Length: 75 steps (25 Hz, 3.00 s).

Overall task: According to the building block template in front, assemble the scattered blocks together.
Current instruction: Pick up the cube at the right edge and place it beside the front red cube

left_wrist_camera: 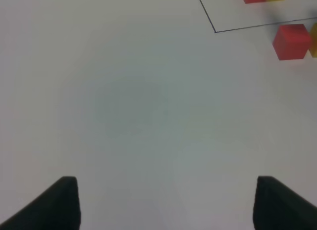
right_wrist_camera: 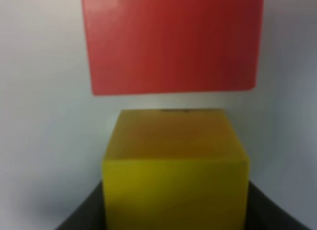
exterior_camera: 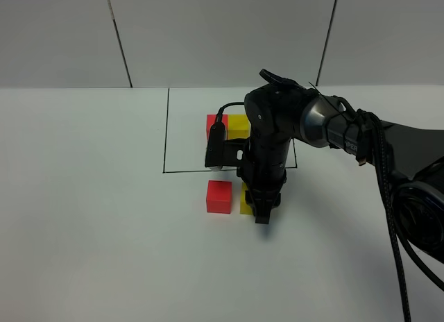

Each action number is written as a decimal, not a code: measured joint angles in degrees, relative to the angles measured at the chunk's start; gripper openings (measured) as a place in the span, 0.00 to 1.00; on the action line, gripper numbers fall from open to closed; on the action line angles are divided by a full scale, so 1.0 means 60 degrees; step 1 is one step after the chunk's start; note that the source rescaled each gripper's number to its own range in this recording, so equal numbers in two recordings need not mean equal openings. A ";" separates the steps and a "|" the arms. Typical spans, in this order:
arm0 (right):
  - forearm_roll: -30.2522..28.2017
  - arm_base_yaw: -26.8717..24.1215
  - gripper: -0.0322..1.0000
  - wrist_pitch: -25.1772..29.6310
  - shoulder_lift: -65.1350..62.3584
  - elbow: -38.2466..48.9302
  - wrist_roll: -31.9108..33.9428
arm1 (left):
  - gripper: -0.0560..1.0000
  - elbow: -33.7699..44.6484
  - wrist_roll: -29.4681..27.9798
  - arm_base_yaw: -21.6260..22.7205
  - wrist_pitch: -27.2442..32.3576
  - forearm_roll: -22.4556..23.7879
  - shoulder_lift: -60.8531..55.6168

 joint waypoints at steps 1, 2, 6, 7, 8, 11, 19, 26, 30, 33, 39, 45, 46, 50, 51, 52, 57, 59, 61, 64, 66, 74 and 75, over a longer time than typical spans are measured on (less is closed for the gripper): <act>0.0011 0.0000 0.27 -0.0008 0.0000 0.0000 0.0000 | 0.63 0.0000 0.0000 0.0000 0.0000 0.0000 0.0000; 0.0022 0.0000 0.27 -0.0035 0.0000 0.0000 0.0000 | 0.63 0.0000 0.0000 0.0000 0.0000 0.0000 0.0000; 0.0043 0.0000 0.27 -0.0087 0.0000 0.0000 0.0000 | 0.63 0.0000 0.0000 0.0000 0.0000 0.0000 0.0000; 0.0062 0.0000 0.27 -0.0111 0.0000 0.0000 0.0000 | 0.63 0.0000 0.0000 0.0000 0.0000 0.0000 0.0000; 0.0073 0.0011 0.27 -0.0134 0.0000 0.0000 0.0000 | 0.63 0.0000 0.0000 0.0000 0.0000 0.0000 0.0000; 0.0091 0.0069 0.27 -0.0213 0.0003 0.0000 0.0000 | 0.63 0.0000 0.0000 0.0000 0.0000 0.0000 0.0000; 0.0149 0.0080 0.27 -0.0221 0.0084 -0.0028 -0.0020 | 0.63 0.0000 -0.0008 0.0000 0.0000 0.0000 0.0000; 0.0198 0.0080 0.27 -0.0256 0.0091 -0.0028 -0.0260 | 0.63 0.0000 -0.0008 0.0000 0.0000 0.0000 0.0000; 0.0217 0.0080 0.27 -0.0267 0.0091 -0.0028 -0.0380 | 0.63 0.0000 -0.0008 0.0000 0.0000 0.0000 0.0000; 0.0274 0.0080 0.27 -0.0304 0.0091 -0.0028 -0.0425 | 0.63 0.0000 -0.0008 0.0000 0.0000 0.0000 0.0000; 0.0314 0.0080 0.27 -0.0335 0.0091 -0.0028 -0.0452 | 0.63 0.0000 -0.0008 0.0000 0.0000 0.0000 0.0000; 0.0322 0.0080 0.27 -0.0349 0.0091 -0.0028 -0.0452 | 0.63 0.0000 -0.0008 0.0000 0.0000 0.0000 0.0000; 0.0322 0.0080 0.27 -0.0349 0.0091 -0.0028 -0.0452 | 0.63 0.0000 -0.0008 0.0000 0.0000 0.0000 0.0000; 0.0325 0.0080 0.27 -0.0357 0.0091 -0.0028 -0.0452 | 0.63 0.0000 -0.0008 0.0000 0.0000 0.0000 0.0000; 0.0333 0.0080 0.27 -0.0357 0.0091 -0.0028 -0.0452 | 0.63 0.0000 -0.0008 0.0000 0.0000 0.0000 0.0000; 0.0361 0.0080 0.27 -0.0369 0.0091 -0.0028 -0.0444 | 0.63 0.0000 -0.0008 0.0000 0.0000 0.0000 0.0000; 0.0557 0.0080 0.27 -0.0501 0.0094 -0.0028 -0.0444 | 0.63 0.0000 -0.0008 0.0000 0.0000 0.0000 0.0000; 0.0577 0.0080 0.27 -0.0522 0.0094 -0.0028 -0.0444 | 0.63 0.0000 -0.0008 0.0000 0.0000 0.0000 0.0000; 0.0588 0.0080 0.27 -0.0531 0.0094 -0.0028 -0.0444 | 0.63 0.0000 -0.0008 0.0000 0.0000 0.0000 0.0000; 0.0588 0.0080 0.27 -0.0531 0.0094 -0.0028 -0.0452 | 0.63 0.0000 -0.0008 0.0000 0.0000 0.0000 0.0000; 0.0579 0.0080 0.27 -0.0522 0.0102 -0.0028 -0.0495 | 0.63 0.0000 -0.0008 0.0000 0.0000 0.0000 0.0000; 0.0579 0.0080 0.27 -0.0457 0.0112 -0.0028 -0.0800 | 0.63 0.0000 -0.0008 0.0000 0.0000 0.0000 0.0000; 0.0579 0.0080 0.27 -0.0457 0.0112 -0.0028 -0.0809 | 0.63 0.0000 -0.0008 0.0000 0.0000 0.0000 0.0000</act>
